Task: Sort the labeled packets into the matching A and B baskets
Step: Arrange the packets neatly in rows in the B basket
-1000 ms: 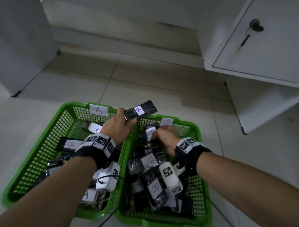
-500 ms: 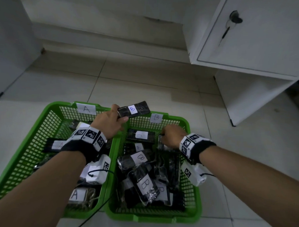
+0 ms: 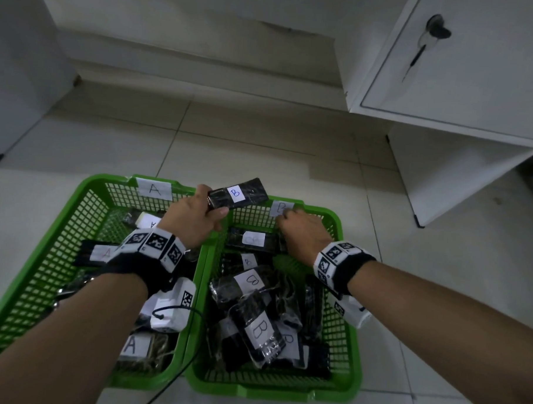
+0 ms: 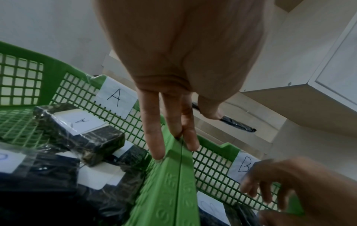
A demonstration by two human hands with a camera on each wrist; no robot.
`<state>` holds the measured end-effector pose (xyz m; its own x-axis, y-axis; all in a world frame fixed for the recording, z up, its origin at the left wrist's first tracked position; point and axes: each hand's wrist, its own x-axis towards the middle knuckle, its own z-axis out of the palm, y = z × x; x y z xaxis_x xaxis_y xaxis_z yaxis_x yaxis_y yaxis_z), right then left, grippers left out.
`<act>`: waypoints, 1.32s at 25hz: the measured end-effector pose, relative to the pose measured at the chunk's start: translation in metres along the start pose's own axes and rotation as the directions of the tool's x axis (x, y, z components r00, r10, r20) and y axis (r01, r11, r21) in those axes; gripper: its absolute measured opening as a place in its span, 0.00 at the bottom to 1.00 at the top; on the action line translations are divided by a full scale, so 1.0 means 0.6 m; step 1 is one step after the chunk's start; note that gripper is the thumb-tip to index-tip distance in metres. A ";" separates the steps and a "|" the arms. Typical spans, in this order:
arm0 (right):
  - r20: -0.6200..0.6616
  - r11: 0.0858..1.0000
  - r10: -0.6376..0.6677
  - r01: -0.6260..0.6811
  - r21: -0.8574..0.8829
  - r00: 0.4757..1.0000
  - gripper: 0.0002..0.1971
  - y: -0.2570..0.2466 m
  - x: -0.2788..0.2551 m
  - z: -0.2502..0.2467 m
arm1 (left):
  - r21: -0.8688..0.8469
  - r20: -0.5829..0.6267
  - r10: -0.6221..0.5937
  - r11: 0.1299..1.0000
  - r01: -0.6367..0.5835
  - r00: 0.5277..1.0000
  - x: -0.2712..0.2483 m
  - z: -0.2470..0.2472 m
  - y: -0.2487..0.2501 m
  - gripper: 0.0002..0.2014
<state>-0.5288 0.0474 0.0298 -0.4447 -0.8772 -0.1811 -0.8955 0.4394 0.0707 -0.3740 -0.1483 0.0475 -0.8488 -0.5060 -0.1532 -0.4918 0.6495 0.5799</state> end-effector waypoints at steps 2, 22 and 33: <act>0.039 0.995 -0.054 0.051 0.082 0.998 0.12 -0.023 0.016 -0.002 | -0.004 -0.003 -0.009 1.000 0.009 1.000 -0.001 -0.001 0.001 0.18; 0.313 -0.139 0.370 -0.281 0.949 0.874 0.11 0.055 -0.014 -0.081 | -0.146 0.183 0.128 0.984 -0.102 0.975 0.008 0.021 0.098 0.29; 0.389 0.048 0.506 -0.475 0.879 0.770 0.16 0.086 -0.065 -0.045 | 0.355 0.605 0.044 0.879 -0.319 0.795 0.007 0.077 0.097 0.22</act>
<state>-0.5582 0.0991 0.0670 -0.7888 -0.3776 -0.4850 0.1840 0.6078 -0.7725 -0.4149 -0.0862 0.0434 -0.8137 -0.0298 -0.5805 -0.2301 0.9336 0.2745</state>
